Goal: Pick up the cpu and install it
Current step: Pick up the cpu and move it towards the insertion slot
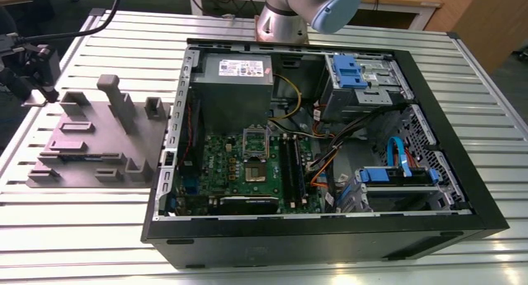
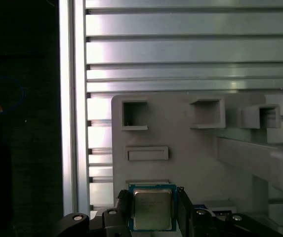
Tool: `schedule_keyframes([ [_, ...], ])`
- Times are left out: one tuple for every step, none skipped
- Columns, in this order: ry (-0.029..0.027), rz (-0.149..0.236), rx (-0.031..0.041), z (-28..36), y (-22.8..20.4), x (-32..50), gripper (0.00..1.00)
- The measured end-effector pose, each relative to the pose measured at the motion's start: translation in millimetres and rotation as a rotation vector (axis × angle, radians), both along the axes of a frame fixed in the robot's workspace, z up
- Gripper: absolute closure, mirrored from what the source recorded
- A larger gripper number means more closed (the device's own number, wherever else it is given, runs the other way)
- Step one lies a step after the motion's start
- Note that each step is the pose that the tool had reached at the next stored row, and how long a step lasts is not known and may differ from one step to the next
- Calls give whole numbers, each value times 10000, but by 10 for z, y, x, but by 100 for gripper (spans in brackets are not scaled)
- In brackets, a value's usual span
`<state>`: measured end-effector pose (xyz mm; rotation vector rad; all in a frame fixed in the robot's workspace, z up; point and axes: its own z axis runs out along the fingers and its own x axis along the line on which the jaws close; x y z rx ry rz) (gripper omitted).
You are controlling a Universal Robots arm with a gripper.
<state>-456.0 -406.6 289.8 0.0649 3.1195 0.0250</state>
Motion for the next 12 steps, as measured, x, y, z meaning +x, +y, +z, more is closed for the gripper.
schedule_keyframes([
  [-1, 0, 0, 4, 0, 0, 53],
  [0, 0, 0, 9, 0, 0, 53],
  [0, 0, 0, 14, 0, 0, 53],
  [0, 0, 0, 19, 0, 0, 53],
  [-1, -1, 1, 24, 0, 0, 53],
  [-2, -1, 1, 29, 0, 0, 53],
  [-1, 0, 0, 36, 0, 0, 53],
  [-2, 0, 1, 41, 0, 0, 53],
  [-2, -1, 1, 46, 0, 0, 53],
  [-1, 0, 0, 53, 0, 0, 53],
  [0, 0, 0, 60, 0, 0, 53],
  [-1, 0, 0, 66, 0, 0, 53],
])
